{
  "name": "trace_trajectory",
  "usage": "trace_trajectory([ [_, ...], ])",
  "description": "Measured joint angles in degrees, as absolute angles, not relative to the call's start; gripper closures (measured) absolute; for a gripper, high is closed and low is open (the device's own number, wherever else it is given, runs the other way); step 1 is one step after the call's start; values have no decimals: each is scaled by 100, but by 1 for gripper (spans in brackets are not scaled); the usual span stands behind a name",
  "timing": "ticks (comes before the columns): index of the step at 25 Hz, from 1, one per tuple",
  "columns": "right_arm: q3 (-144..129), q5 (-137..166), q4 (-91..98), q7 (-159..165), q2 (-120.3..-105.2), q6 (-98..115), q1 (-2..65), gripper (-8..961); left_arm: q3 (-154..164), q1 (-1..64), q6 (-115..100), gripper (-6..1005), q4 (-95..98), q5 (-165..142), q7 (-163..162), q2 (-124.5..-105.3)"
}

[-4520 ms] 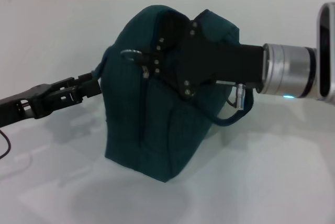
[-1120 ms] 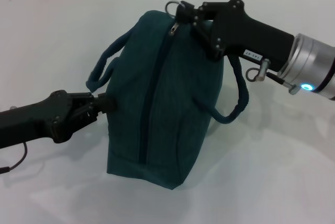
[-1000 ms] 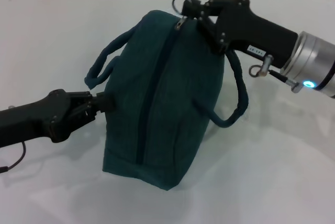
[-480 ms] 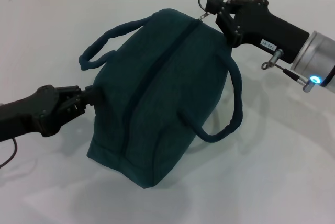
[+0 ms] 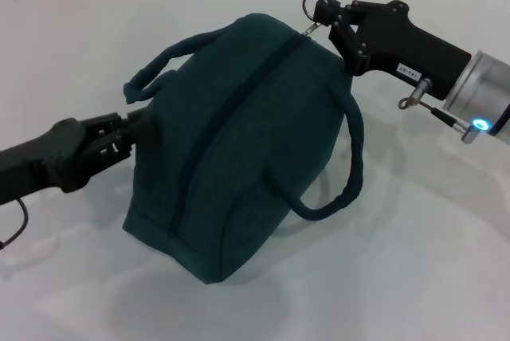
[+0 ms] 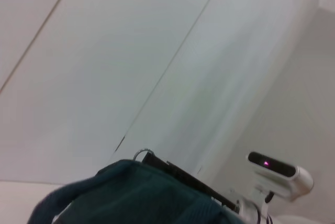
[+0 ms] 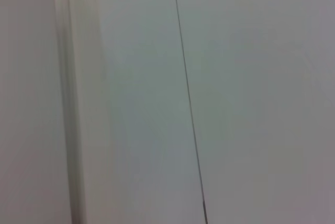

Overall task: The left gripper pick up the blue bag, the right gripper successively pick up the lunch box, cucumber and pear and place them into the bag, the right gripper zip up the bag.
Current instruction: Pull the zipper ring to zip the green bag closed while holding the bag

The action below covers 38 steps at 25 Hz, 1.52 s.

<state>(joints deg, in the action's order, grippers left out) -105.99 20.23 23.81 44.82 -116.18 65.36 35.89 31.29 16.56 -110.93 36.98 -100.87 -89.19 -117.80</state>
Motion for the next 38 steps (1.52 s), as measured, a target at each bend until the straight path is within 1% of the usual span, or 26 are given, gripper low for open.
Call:
trace_trajectory([
  [5, -10599, 2048, 2381, 4482, -11618, 6549, 3586, 948, 2783, 1696, -11047, 825, 3705, -9999, -9208, -11816],
  [9, -10599, 2045, 2382, 4482, -11618, 6560, 3574, 948, 2314, 1762, -10978, 755, 3744, -9963, -9458, -11754],
  [14, -10599, 2066, 2387, 4482, -11619, 6625, 3542, 948, 2115, 2071, -10745, 519, 3754, -9947, -9708, -11583],
  [17, -10605, 2072, 2387, 4482, -11619, 6706, 3541, 948, 2138, 2371, -10602, 315, 3787, -10032, -9808, -11484],
  [22, -10608, 2075, 2386, 4482, -11618, 6792, 3542, 948, 2145, 2937, -10424, 157, 3977, -10441, -10177, -11399],
  [26, -10608, 2073, 2416, 4482, -11618, 6804, 3542, 948, 2151, 3385, -10160, 162, 3984, -11030, -10605, -11380],
  [29, -10607, 2047, 2430, 4482, -11619, 6805, 3539, 948, 2154, 3527, -10115, 165, 3985, -11355, -10700, -11397],
  [30, -10605, 2040, 2432, 4482, -11619, 6809, 3536, 948, 2234, 3620, -10000, 166, 3987, -11568, -10803, -11429],
  [38, -10606, 2034, 2435, 4482, -11619, 6872, 3533, 949, 2771, 3611, -9559, 176, 3952, -11633, -11131, -11458],
])
